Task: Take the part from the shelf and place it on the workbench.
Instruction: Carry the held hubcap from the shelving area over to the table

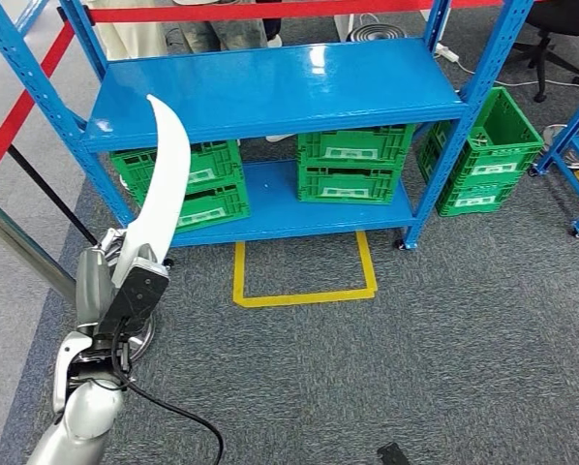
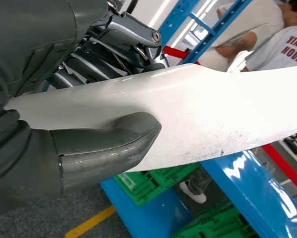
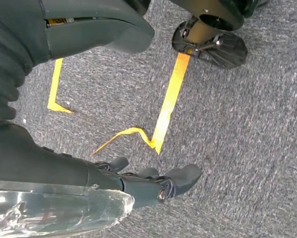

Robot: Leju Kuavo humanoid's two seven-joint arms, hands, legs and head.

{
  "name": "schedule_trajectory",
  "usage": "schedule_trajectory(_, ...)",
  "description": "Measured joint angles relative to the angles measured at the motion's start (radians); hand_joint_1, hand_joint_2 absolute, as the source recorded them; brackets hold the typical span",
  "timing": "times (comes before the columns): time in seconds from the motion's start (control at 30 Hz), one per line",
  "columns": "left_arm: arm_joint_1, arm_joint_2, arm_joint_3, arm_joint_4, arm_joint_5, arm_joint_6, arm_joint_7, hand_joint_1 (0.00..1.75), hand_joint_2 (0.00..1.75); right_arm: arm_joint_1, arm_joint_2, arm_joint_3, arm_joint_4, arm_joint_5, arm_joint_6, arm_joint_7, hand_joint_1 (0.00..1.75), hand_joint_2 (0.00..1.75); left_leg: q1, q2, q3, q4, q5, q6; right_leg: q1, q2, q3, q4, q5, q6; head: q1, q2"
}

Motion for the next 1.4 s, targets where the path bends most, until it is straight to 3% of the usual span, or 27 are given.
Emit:
schedule_trajectory(0.17, 0.002, -0.002, 0.000, 0.000, 0.002, -0.002, 0.000, 1.75, 1.75, 0.000, 0.000, -0.002, 0.000, 0.000, 0.000, 0.000, 0.00, 1.75, 0.003, 0.001, -0.002, -0.011, 0.000, 0.001, -0.001, -0.001, -0.008, 0.003, 0.001, 0.009, 0.000, 0.000)
schedule_trajectory(0.2, 0.005, -0.005, 0.000, 0.000, 0.005, -0.005, -0.001, 1.75, 1.75, 0.001, 0.000, -0.003, 0.000, -0.001, 0.002, -0.002, 0.00, 1.75, 0.006, 0.001, -0.002, -0.016, 0.002, 0.004, -0.001, -0.001, -0.033, 0.056, -0.030, 0.017, 0.001, 0.000)
schedule_trajectory(0.3, 0.019, -0.014, 0.000, 0.001, 0.016, -0.013, -0.003, 1.75, 1.75, 0.003, -0.001, -0.010, 0.000, -0.010, 0.011, -0.006, 0.00, 1.75, 0.015, 0.004, -0.008, -0.024, 0.007, 0.011, -0.007, -0.002, -0.133, 0.285, -0.138, 0.042, 0.007, 0.000)
schedule_trajectory(0.33, 0.022, -0.015, 0.001, 0.001, 0.017, -0.013, -0.004, 1.75, 1.75, 0.005, -0.002, -0.012, 0.000, -0.014, 0.013, -0.006, 0.00, 1.75, 0.015, 0.005, -0.009, -0.022, 0.007, 0.011, -0.010, -0.002, -0.135, 0.296, -0.133, 0.046, 0.007, 0.000)
schedule_trajectory(0.37, 0.025, -0.016, 0.001, 0.002, 0.017, -0.013, -0.004, 1.75, 1.75, 0.005, -0.002, -0.013, 0.000, -0.016, 0.014, -0.006, 0.00, 1.75, 0.016, 0.006, -0.010, -0.020, 0.007, 0.010, -0.013, -0.003, -0.117, 0.266, -0.109, 0.048, 0.007, 0.000)
schedule_trajectory(0.43, 0.027, -0.019, 0.001, 0.003, 0.017, -0.013, -0.004, 1.75, 1.75, 0.004, -0.004, -0.014, 0.000, -0.016, 0.015, -0.006, 0.00, 1.75, 0.017, 0.007, -0.011, -0.011, 0.004, 0.004, -0.017, -0.016, -0.043, 0.133, -0.050, 0.055, 0.008, 0.000)
schedule_trajectory(0.5, 0.027, -0.019, 0.001, 0.003, 0.017, -0.012, -0.005, 1.75, 1.75, -0.001, -0.005, -0.015, 0.000, -0.016, 0.015, -0.007, 0.00, 1.75, 0.013, 0.008, -0.018, 0.004, 0.000, -0.006, -0.018, -0.027, 0.009, 0.039, -0.028, 0.050, 0.008, 0.000)
schedule_trajectory(0.6, 0.031, -0.019, 0.001, 0.003, 0.017, -0.011, -0.006, 1.75, 1.75, -0.003, -0.005, -0.018, 0.000, -0.016, 0.017, -0.008, 0.00, 1.75, 0.010, 0.016, -0.028, 0.013, 0.001, -0.018, -0.017, -0.019, 0.004, 0.032, -0.026, 0.027, 0.004, 0.000)
schedule_trajectory(0.67, 0.032, -0.019, 0.001, 0.003, 0.017, -0.011, -0.006, 1.75, 1.75, 0.000, -0.004, -0.019, 0.000, -0.016, 0.017, -0.008, 0.00, 1.75, 0.013, 0.015, -0.044, 0.046, -0.029, -0.028, -0.019, -0.011, -0.003, 0.032, -0.019, 0.013, 0.002, 0.000)
schedule_trajectory(0.77, 0.035, -0.019, 0.001, 0.004, 0.017, -0.010, -0.006, 1.75, 1.75, 0.000, -0.005, -0.021, 0.000, -0.016, 0.017, -0.009, 0.00, 1.75, 0.015, 0.009, -0.122, 0.228, -0.131, -0.037, -0.019, 0.000, -0.017, 0.031, -0.009, -0.003, 0.000, 0.000)
schedule_trajectory(0.8, 0.036, -0.019, 0.001, 0.005, 0.017, -0.010, -0.006, 1.75, 1.75, 0.001, -0.005, -0.021, 0.000, -0.016, 0.017, -0.009, 0.00, 1.75, 0.015, 0.009, -0.144, 0.282, -0.150, -0.037, -0.018, 0.004, -0.021, 0.031, -0.007, -0.005, 0.000, 0.000)
schedule_trajectory(0.83, 0.038, -0.019, 0.002, 0.005, 0.017, -0.010, -0.006, 1.75, 1.75, 0.002, -0.005, -0.022, 0.000, -0.017, 0.017, -0.009, 0.00, 1.75, 0.015, 0.009, -0.152, 0.303, -0.149, -0.036, -0.018, 0.009, -0.024, 0.032, -0.004, -0.006, 0.000, 0.000)
schedule_trajectory(0.87, 0.038, -0.019, 0.002, 0.006, 0.017, -0.010, -0.006, 1.75, 1.75, 0.002, -0.005, -0.023, 0.000, -0.017, 0.017, -0.009, 0.00, 1.75, 0.015, 0.008, -0.140, 0.285, -0.130, -0.034, -0.018, 0.014, -0.026, 0.032, -0.002, -0.005, 0.000, 0.000)
schedule_trajectory(0.97, 0.039, -0.019, 0.003, 0.006, 0.024, -0.007, -0.016, 1.75, 1.75, 0.002, -0.005, -0.023, 0.000, -0.017, 0.017, -0.009, 0.00, 1.75, 0.016, -0.014, -0.037, 0.092, -0.041, -0.024, -0.017, 0.032, -0.030, 0.033, 0.005, 0.003, 0.000, 0.000)
schedule_trajectory(1.03, 0.040, -0.018, 0.005, 0.006, 0.032, -0.002, -0.028, 1.75, 1.75, 0.002, -0.005, -0.024, 0.000, -0.017, 0.017, -0.009, 0.00, 1.75, 0.016, -0.029, -0.006, 0.021, -0.027, -0.020, -0.016, 0.039, -0.039, 0.034, 0.012, 0.013, 0.001, 0.000)
schedule_trajectory(1.1, 0.044, -0.018, 0.008, 0.005, 0.038, 0.005, -0.040, 1.75, 1.75, 0.005, -0.005, -0.024, 0.000, -0.016, 0.018, -0.009, 0.00, 1.75, 0.015, -0.026, -0.009, 0.014, -0.024, -0.013, -0.018, 0.045, -0.045, 0.032, 0.019, 0.026, 0.001, 0.000)
schedule_trajectory(1.17, 0.047, -0.018, 0.014, 0.002, 0.041, 0.011, -0.051, 1.75, 1.75, 0.008, -0.005, -0.024, 0.000, -0.016, 0.018, -0.010, 0.00, 1.75, 0.017, -0.017, -0.011, 0.009, -0.016, -0.002, -0.018, 0.035, -0.059, 0.053, 0.002, 0.037, 0.004, 0.000)
schedule_trajectory(1.2, 0.049, -0.019, 0.017, 0.000, 0.042, 0.013, -0.056, 1.75, 1.75, 0.008, -0.005, -0.024, 0.000, -0.016, 0.018, -0.010, 0.00, 1.75, 0.019, -0.011, -0.012, 0.006, -0.012, 0.004, -0.018, 0.026, -0.076, 0.092, -0.024, 0.042, 0.007, 0.000)
schedule_trajectory(1.3, 0.059, -0.018, 0.022, -0.005, 0.045, 0.016, -0.066, 1.75, 1.75, 0.006, -0.005, -0.024, 0.000, -0.016, 0.018, -0.011, 0.00, 1.75, 0.018, 0.007, -0.017, 0.007, -0.008, 0.010, -0.019, 0.004, -0.153, 0.285, -0.121, 0.052, 0.012, 0.000)
schedule_trajectory(1.33, 0.062, -0.018, 0.022, -0.006, 0.046, 0.015, -0.068, 1.75, 1.75, 0.006, -0.005, -0.024, 0.000, -0.015, 0.019, -0.011, 0.00, 1.75, 0.018, 0.013, -0.018, 0.007, -0.007, 0.010, -0.019, 0.003, -0.162, 0.317, -0.129, 0.053, 0.012, 0.000)
schedule_trajectory(1.37, 0.065, -0.018, 0.022, -0.007, 0.047, 0.015, -0.070, 1.75, 1.75, 0.007, -0.005, -0.024, 0.000, -0.015, 0.019, -0.011, 0.00, 1.75, 0.017, 0.018, -0.018, 0.007, -0.006, 0.010, -0.019, 0.002, -0.150, 0.305, -0.117, 0.053, 0.012, 0.000)
schedule_trajectory(1.4, 0.067, -0.018, 0.022, -0.007, 0.047, 0.015, -0.071, 1.75, 1.75, 0.008, -0.005, -0.024, 0.000, -0.014, 0.019, -0.012, 0.00, 1.75, 0.017, 0.023, -0.018, 0.008, -0.006, 0.009, -0.019, -0.002, -0.118, 0.253, -0.089, 0.051, 0.012, 0.000)
